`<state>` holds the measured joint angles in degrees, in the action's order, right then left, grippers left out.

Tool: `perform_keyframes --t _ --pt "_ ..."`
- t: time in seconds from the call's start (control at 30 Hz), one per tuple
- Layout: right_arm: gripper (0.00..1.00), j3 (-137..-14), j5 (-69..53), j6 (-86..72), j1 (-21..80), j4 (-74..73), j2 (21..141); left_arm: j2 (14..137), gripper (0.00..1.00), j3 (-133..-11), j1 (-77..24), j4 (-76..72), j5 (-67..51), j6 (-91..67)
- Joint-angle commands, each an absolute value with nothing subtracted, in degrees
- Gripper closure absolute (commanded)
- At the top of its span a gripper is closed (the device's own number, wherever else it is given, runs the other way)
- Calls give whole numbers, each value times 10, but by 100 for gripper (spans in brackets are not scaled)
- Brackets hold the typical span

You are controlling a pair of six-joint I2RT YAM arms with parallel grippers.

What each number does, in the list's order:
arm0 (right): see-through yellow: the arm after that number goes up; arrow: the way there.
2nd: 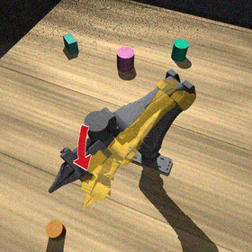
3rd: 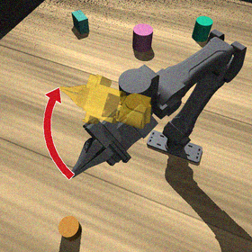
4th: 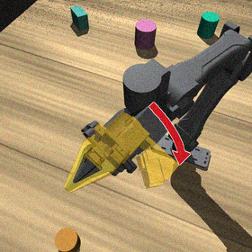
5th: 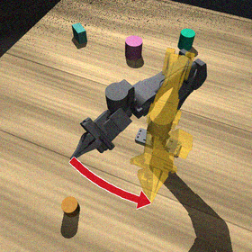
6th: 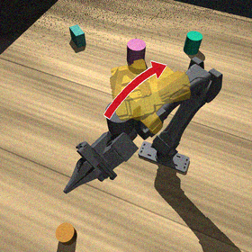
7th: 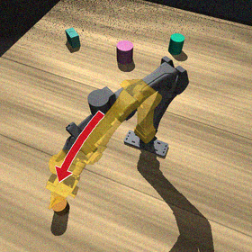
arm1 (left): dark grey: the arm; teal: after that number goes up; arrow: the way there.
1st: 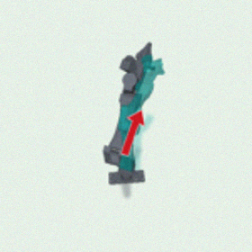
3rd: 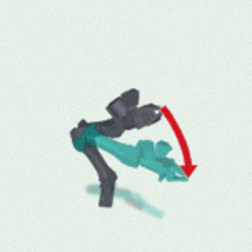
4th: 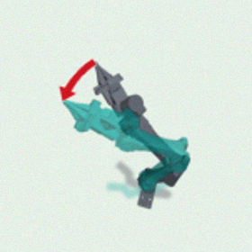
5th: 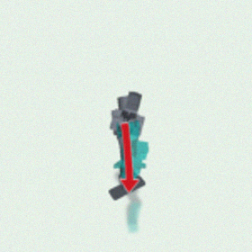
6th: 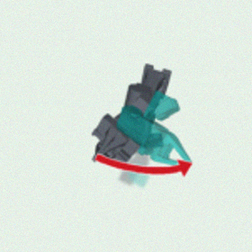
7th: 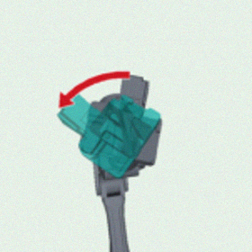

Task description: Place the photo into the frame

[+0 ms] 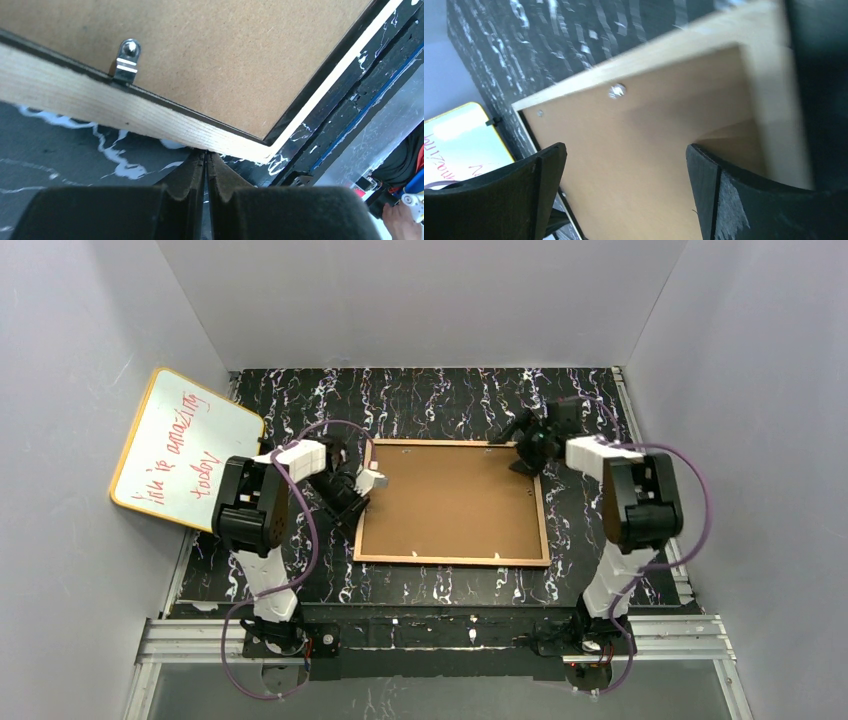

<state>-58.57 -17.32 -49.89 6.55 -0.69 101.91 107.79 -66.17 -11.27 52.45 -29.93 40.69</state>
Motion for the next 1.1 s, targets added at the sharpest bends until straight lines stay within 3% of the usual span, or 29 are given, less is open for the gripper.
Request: perform_keyframes --t 0.0,0.13,0.33,0.7,1.07 --pt "1 -720 -200 -493 127 -50 1113 1074 95 -656 -169 498 -310 391" --pt "1 -841 -214 -491 147 -96 1174 1091 95 -672 -206 500 -314 375" --pt "1 -904 -189 -448 115 -147 1106 1069 96 -665 -203 522 -296 397" --pt "1 -649 -85 -434 -39 -112 948 1048 96 -652 -199 536 -287 415" --pt "2 -622 -160 -448 -19 -68 1028 1044 96 -636 -200 521 -293 414"
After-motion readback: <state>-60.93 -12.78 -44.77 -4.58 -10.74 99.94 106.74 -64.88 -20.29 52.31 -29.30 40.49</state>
